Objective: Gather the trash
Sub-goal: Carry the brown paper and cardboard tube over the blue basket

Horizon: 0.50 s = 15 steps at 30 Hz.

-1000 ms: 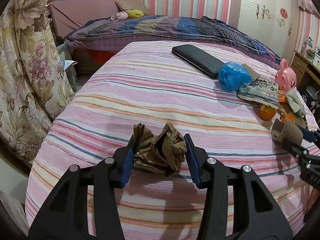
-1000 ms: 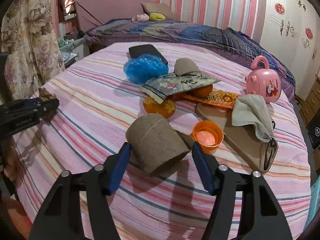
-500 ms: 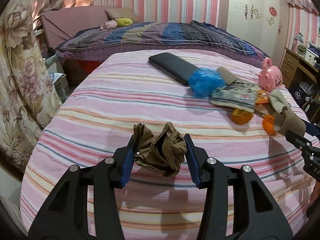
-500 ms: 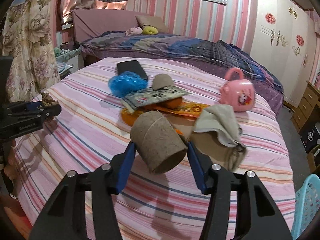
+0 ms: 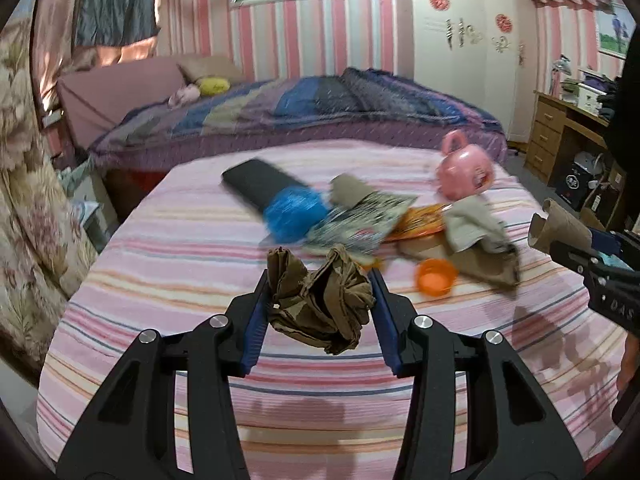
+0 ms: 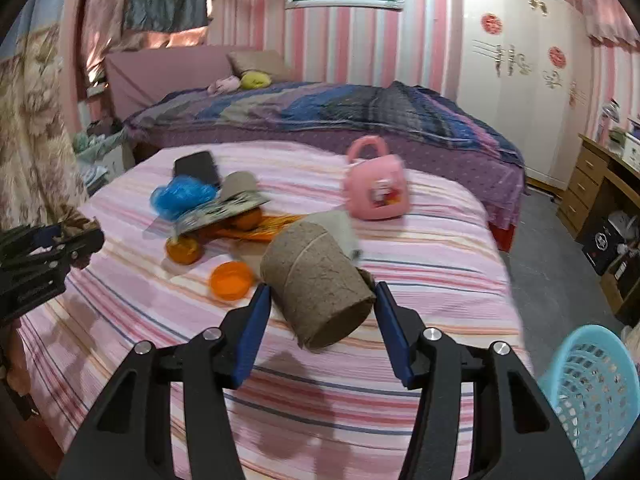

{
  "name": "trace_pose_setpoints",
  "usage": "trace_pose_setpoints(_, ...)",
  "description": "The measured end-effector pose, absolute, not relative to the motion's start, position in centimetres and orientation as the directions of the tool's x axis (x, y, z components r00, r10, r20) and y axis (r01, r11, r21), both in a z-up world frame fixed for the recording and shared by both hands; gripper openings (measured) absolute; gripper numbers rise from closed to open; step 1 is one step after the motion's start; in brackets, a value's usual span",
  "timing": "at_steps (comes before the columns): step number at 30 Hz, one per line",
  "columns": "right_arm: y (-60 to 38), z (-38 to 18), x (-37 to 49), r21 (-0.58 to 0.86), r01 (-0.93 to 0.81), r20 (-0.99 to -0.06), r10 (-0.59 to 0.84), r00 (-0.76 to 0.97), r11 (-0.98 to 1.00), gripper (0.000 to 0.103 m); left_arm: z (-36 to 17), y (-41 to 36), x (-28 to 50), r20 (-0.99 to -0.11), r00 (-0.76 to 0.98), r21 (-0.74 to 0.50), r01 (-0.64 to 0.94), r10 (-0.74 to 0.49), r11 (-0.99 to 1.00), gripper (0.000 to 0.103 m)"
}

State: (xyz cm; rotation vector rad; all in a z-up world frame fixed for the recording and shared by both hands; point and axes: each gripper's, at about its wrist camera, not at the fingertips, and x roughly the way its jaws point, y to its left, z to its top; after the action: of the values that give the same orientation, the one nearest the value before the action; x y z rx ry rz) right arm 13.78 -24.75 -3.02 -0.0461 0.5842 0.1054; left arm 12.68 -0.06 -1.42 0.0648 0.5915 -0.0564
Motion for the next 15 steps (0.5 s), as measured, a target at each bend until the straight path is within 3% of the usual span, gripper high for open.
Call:
trace_pose_setpoints(5,-29.2,-2.2,12.7,-0.029,-0.061,-0.546,0.035,0.837,0.998,0.053,0.2,-4.7,11.2,-0.507,0.86,0.052,0.088,-0.05,0.995,0.046)
trace_pose_setpoints(15,-42.1,-2.1,9.0,-0.047,0.09,-0.557,-0.1,0.825,0.995,0.053,0.4,-17.4,10.5,-0.508,0.841,0.044,0.241,-0.186,0.97,0.046)
